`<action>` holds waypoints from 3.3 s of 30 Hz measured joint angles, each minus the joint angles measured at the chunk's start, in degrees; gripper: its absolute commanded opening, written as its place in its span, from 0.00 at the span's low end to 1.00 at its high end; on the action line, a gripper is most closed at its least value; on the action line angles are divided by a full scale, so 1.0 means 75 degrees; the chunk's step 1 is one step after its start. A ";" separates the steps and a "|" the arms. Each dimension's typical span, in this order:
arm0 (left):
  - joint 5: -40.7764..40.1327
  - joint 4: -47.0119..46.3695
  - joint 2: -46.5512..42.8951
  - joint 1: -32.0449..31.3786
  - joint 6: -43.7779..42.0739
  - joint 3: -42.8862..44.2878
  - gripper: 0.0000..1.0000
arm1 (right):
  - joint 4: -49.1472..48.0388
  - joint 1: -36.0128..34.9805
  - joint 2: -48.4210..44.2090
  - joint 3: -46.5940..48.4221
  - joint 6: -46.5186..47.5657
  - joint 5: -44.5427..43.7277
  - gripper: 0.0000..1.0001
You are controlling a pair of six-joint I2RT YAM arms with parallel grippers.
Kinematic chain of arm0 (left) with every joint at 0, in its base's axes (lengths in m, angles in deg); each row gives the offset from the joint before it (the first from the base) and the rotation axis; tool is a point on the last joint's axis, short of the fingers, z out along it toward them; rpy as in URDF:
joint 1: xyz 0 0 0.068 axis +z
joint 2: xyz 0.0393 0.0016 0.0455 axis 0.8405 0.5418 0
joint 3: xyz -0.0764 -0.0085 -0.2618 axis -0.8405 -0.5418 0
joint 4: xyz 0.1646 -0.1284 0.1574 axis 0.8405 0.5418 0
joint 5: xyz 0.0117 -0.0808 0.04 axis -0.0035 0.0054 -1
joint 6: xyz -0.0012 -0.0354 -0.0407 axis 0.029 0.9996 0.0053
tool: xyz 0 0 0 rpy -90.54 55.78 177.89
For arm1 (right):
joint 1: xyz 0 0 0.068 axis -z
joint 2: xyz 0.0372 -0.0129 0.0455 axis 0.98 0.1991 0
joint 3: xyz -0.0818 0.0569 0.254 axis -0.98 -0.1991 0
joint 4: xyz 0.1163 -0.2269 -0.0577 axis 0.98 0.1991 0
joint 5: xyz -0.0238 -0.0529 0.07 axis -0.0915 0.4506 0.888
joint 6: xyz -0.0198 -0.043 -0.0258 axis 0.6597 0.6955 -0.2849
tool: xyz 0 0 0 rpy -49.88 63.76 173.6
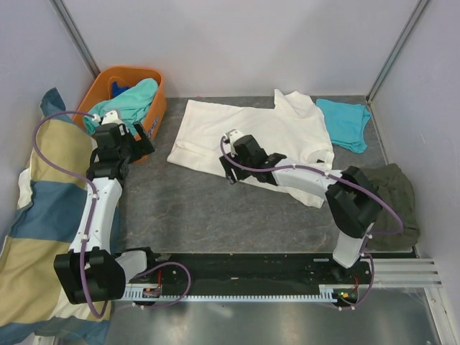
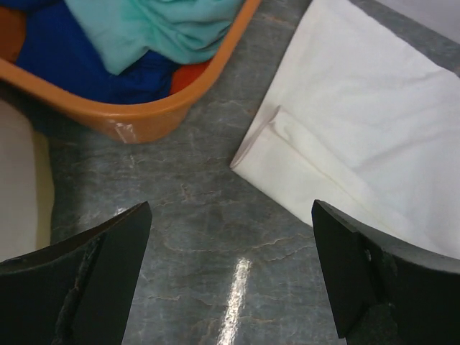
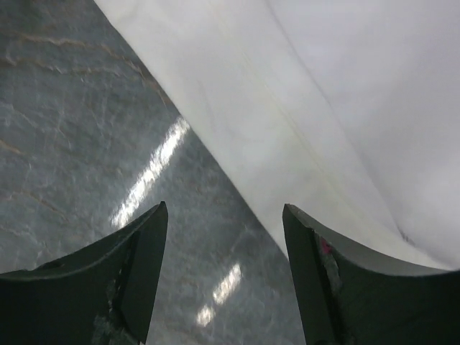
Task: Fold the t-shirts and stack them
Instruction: Fold the tshirt
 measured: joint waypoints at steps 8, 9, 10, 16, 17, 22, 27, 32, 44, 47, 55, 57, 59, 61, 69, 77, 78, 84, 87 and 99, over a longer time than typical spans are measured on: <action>0.0775 0.0079 0.0099 0.0219 0.0000 -0.0003 1.00 | -0.0306 -0.0487 0.1731 0.2017 0.1338 0.0017 0.73; 0.0836 0.0076 0.0096 0.0219 0.0000 -0.0006 1.00 | -0.0289 -0.0539 0.1909 0.2224 0.1475 0.0026 0.73; 0.0909 0.0076 0.0090 0.0219 0.0000 -0.0017 1.00 | -0.0262 -0.0592 0.2090 0.2442 0.1612 0.0023 0.73; 0.1151 0.0079 -0.0003 0.0224 0.0000 -0.0256 1.00 | -0.0163 -0.0842 0.2929 0.3325 0.2279 0.0023 0.70; 0.1163 0.0082 -0.0035 0.0230 0.0000 -0.0294 1.00 | -0.0128 -0.0871 0.3022 0.3389 0.2363 0.0023 0.68; 0.1300 0.0085 -0.0204 0.0233 0.0000 -0.0423 1.00 | 0.0079 -0.0895 0.3386 0.3611 0.2620 0.0017 0.66; 0.1352 0.0087 -0.0259 0.0233 0.0000 -0.0434 1.00 | 0.0221 -0.0889 0.3590 0.3617 0.2780 -0.0041 0.64; 0.1358 0.0090 -0.0321 0.0233 0.0000 -0.0434 1.00 | 0.0245 -0.0889 0.3739 0.3678 0.2836 -0.0050 0.58; 0.1352 0.0227 -0.0577 0.0233 -0.0003 -0.0507 1.00 | 0.0227 -0.0895 0.3824 0.3719 0.2804 0.0087 0.00; 0.1349 0.0289 -0.0662 0.0233 -0.0003 -0.0565 1.00 | 0.0087 -0.0892 0.3748 0.3552 0.2763 0.0128 0.00; 0.1343 0.0385 -0.0831 0.0233 -0.0003 -0.0702 1.00 | -0.0012 -0.1201 0.2830 0.2209 0.2492 0.0350 0.00; 0.1341 0.0402 -0.0833 0.0233 -0.0003 -0.0723 1.00 | 0.0023 -0.1399 0.2562 0.1862 0.2404 0.0367 0.00; 0.1341 0.0417 -0.0833 0.0233 -0.0003 -0.0734 1.00 | 0.0070 -0.1661 0.2311 0.1527 0.2314 0.0393 0.00; 0.1343 0.0417 -0.0833 0.0233 -0.0003 -0.0746 1.00 | 0.0137 -0.1970 0.2090 0.1256 0.2189 0.0423 0.00; 0.1343 0.0420 -0.0944 0.0233 -0.0003 -0.0764 1.00 | 0.0187 -0.3322 0.1460 0.0440 0.1498 0.0446 0.00; 0.1343 0.0423 -0.1011 0.0233 -0.0003 -0.0781 1.00 | -0.0047 -0.4022 0.1323 0.0189 0.0845 0.0326 0.00; 0.1343 0.0423 -0.1017 0.0233 -0.0003 -0.0787 1.00 | -0.0064 -0.4025 0.1326 0.0189 0.0775 0.0268 0.00; 0.1297 0.0481 -0.1087 0.0233 -0.0006 -0.0787 1.00 | -0.0137 -0.4022 0.1827 0.0825 0.0469 -0.0137 0.60; 0.1279 0.0507 -0.1157 0.0233 -0.0009 -0.0787 1.00 | -0.0160 -0.4022 0.1906 0.1061 0.0466 -0.0210 0.65; 0.1119 0.0679 -0.1311 0.0233 -0.0009 -0.0787 1.00 | -0.0227 -0.3541 0.1393 0.1498 0.0979 -0.0175 0.68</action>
